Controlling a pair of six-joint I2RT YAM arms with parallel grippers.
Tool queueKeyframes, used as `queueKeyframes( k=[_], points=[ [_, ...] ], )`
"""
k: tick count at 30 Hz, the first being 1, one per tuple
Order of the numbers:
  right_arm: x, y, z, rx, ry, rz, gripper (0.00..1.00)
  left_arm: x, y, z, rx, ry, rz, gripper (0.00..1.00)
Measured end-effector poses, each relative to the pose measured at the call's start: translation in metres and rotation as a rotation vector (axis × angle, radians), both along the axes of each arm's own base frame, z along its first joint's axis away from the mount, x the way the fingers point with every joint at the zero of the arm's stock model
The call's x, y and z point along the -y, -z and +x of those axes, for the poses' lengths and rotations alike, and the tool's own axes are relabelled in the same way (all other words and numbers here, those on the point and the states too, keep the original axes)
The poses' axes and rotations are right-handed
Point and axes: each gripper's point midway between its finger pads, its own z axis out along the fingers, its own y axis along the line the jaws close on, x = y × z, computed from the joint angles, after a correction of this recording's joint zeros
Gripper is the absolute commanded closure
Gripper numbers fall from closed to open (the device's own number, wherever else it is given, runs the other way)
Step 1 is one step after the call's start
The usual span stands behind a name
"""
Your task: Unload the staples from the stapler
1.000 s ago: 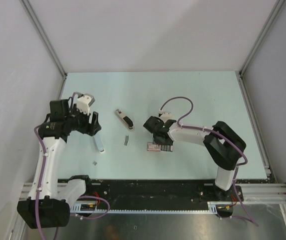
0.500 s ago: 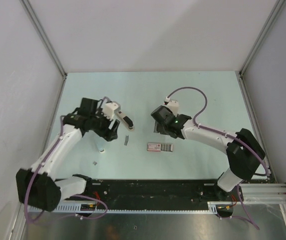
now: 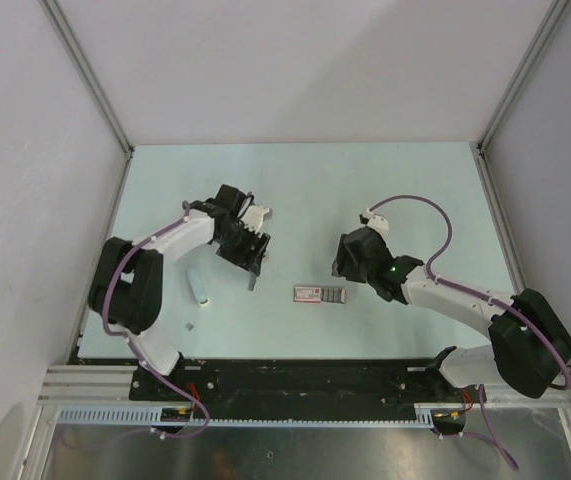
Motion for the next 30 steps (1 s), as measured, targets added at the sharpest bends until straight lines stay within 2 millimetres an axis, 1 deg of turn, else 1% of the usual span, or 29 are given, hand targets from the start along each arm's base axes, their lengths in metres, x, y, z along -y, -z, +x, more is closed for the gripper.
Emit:
queueKeyframes(
  k=[3,5,9,14,19,22,30],
  points=[
    [-0.001,0.009,-0.005,-0.001,-0.021,0.016,0.38,0.005,0.01,0.007,-0.021,-0.029,-0.003,0.28],
    [-0.003,0.012,-0.006,0.004,-0.034,0.029,0.38,0.008,0.017,0.008,-0.035,-0.042,-0.003,0.29],
    [-0.01,0.009,-0.003,0.026,-0.053,0.06,0.38,0.014,0.031,0.007,-0.067,-0.053,0.005,0.31],
    [-0.019,0.001,0.004,0.063,-0.063,0.1,0.4,0.021,0.03,0.01,-0.053,-0.06,-0.007,0.35],
    [-0.023,0.001,0.006,0.067,-0.071,0.111,0.41,0.025,0.032,0.012,-0.036,-0.051,-0.002,0.51],
    [-0.023,0.002,0.005,0.065,-0.072,0.112,0.41,0.025,0.034,0.014,-0.02,-0.051,0.009,0.56],
    [-0.022,0.003,0.005,0.063,-0.072,0.11,0.41,0.023,0.037,0.014,0.057,-0.04,0.061,0.58]
  ],
)
